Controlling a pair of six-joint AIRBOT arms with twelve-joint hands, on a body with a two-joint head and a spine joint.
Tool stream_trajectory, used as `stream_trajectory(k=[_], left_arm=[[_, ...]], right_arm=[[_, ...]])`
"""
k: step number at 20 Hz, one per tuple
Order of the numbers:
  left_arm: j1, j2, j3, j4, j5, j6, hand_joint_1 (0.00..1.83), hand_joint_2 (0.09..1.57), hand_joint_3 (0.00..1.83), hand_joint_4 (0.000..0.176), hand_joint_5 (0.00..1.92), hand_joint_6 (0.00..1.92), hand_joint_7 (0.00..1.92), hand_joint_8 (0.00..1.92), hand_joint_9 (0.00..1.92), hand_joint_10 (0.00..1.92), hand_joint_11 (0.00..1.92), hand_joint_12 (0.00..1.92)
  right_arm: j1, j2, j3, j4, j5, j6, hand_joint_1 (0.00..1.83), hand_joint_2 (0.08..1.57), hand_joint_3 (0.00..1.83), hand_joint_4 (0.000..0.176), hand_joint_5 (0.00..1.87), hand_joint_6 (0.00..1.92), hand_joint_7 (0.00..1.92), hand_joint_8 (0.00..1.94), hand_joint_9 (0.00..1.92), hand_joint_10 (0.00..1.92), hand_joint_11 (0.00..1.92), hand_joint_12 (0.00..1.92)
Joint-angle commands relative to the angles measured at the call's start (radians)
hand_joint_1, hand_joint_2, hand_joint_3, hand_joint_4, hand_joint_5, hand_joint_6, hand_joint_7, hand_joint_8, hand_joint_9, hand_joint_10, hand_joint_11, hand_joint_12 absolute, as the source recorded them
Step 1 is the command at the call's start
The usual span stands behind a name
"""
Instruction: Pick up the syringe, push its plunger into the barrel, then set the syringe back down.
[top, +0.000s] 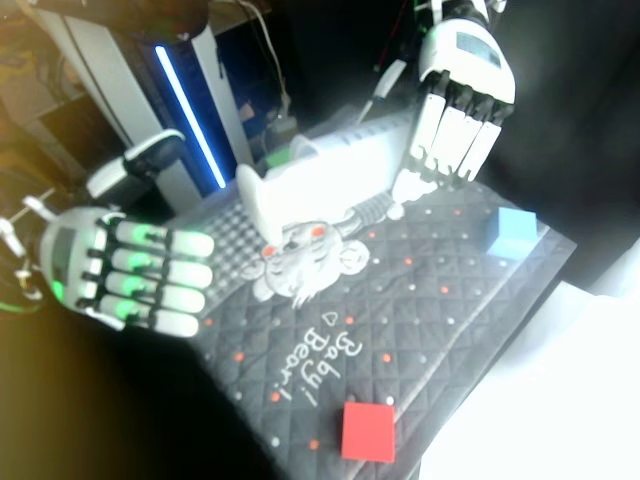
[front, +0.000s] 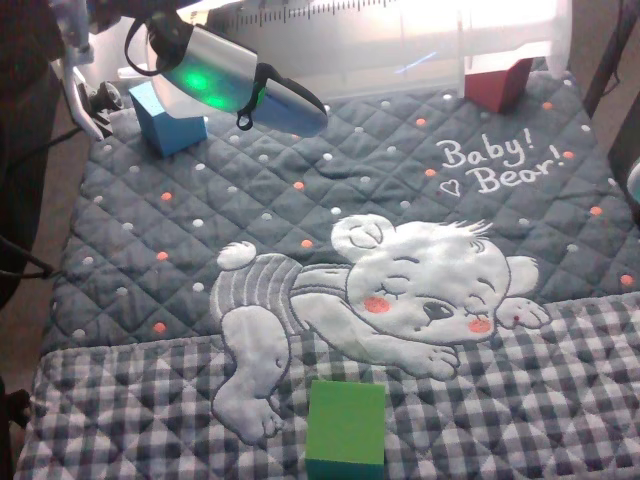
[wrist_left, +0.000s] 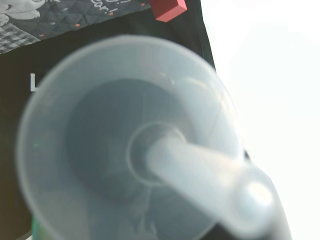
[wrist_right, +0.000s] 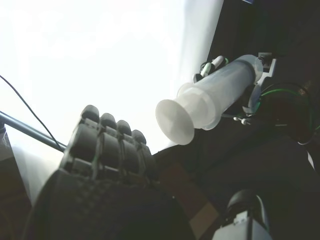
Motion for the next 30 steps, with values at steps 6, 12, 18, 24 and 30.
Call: stream_trajectory(k=[6,12,18,24,30], left_arm=[[-0.017,-0.017,-0.005,-0.057,-0.101,-0.006,1.69,1.21,0.00,0.176,1.46,1.92,1.62,1.92,1.71,1.92,1.74,1.92],[-0.014,-0.036,0.006,-0.057,-0.093,-0.005,1.71,1.19,0.00,0.173,1.45,1.92,1.59,1.92,1.70,1.92,1.73,1.92],[-0.015,-0.043,0.010,-0.057,-0.093,-0.006,1.66,1.21,0.00,0.064,1.43,1.92,1.61,1.92,1.70,1.92,1.74,1.92],[-0.015,-0.055,0.013,-0.057,-0.090,-0.006,1.67,1.20,0.00,0.000,1.42,1.92,1.59,1.92,1.68,1.92,1.72,1.92],[-0.018,-0.066,0.022,-0.057,-0.080,-0.007,1.68,1.18,0.00,0.000,1.44,1.92,1.59,1.92,1.68,1.92,1.72,1.92]], right_arm=[[0.004,-0.008,0.008,-0.032,0.102,0.016,0.00,0.73,0.00,0.000,0.00,0.00,0.00,0.00,0.00,0.00,0.00,0.01],[0.009,-0.025,0.012,-0.051,0.092,0.027,0.00,0.72,0.00,0.000,0.02,0.00,0.00,0.00,0.00,0.00,0.00,0.00],[0.043,-0.045,0.017,-0.090,0.063,0.027,0.00,0.77,0.02,0.005,0.00,0.00,0.00,0.00,0.00,0.00,0.00,0.00],[0.058,-0.055,0.018,-0.111,0.045,0.030,0.00,0.87,0.02,0.000,0.00,0.00,0.00,0.00,0.00,0.00,0.00,0.00],[0.064,-0.061,0.018,-0.116,0.040,0.030,0.00,0.89,0.02,0.000,0.00,0.00,0.00,0.00,0.00,0.00,0.00,0.00]])
